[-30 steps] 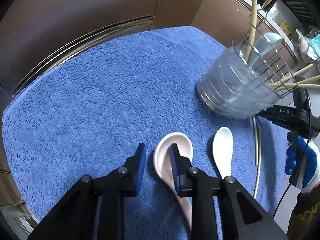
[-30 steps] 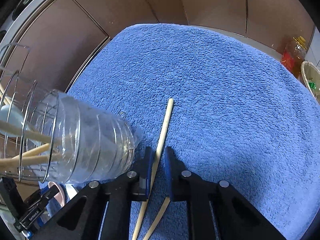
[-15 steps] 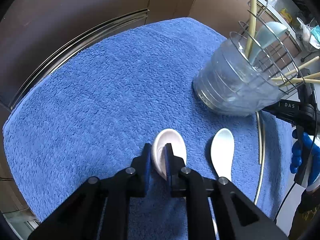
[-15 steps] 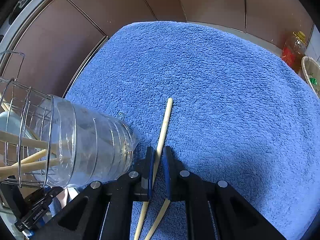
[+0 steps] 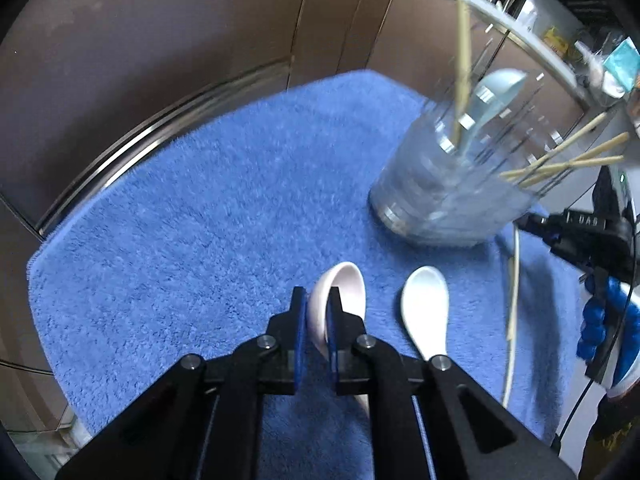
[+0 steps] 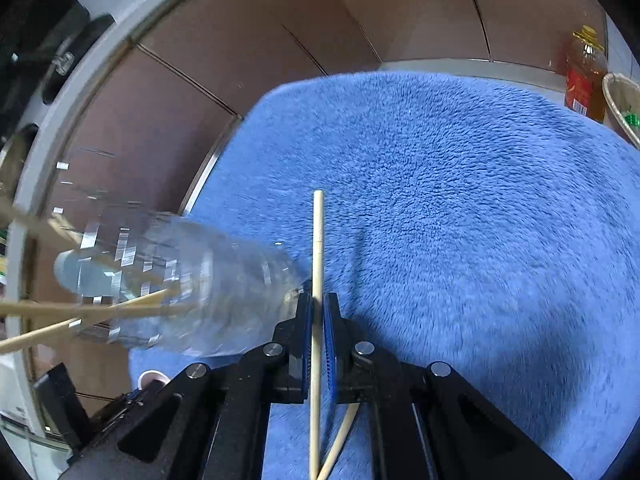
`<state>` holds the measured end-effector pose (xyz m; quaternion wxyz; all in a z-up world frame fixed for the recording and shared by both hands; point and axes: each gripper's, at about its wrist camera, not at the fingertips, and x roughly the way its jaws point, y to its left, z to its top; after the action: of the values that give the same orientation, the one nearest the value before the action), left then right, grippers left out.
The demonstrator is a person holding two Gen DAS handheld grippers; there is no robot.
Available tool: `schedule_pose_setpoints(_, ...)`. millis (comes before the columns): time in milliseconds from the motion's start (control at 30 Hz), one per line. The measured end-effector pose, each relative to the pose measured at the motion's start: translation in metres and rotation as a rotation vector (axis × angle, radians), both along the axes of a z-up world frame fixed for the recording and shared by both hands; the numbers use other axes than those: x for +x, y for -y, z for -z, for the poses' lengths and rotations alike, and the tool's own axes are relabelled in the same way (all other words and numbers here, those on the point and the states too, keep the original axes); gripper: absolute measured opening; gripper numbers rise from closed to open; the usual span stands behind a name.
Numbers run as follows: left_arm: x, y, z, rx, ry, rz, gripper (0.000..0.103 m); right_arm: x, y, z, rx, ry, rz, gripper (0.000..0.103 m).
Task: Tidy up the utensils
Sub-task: 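Lift the held spoon and chopstick and carry both above the holder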
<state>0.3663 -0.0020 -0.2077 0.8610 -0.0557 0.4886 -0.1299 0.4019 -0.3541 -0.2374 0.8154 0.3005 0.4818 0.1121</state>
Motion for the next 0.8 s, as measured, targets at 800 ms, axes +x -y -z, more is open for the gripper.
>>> schedule_pose_setpoints(800, -0.101, -0.028, -0.093, -0.062, 0.231, -0.050, 0.008, -0.143, -0.001, -0.106, 0.034, 0.313, 0.006, 0.006)
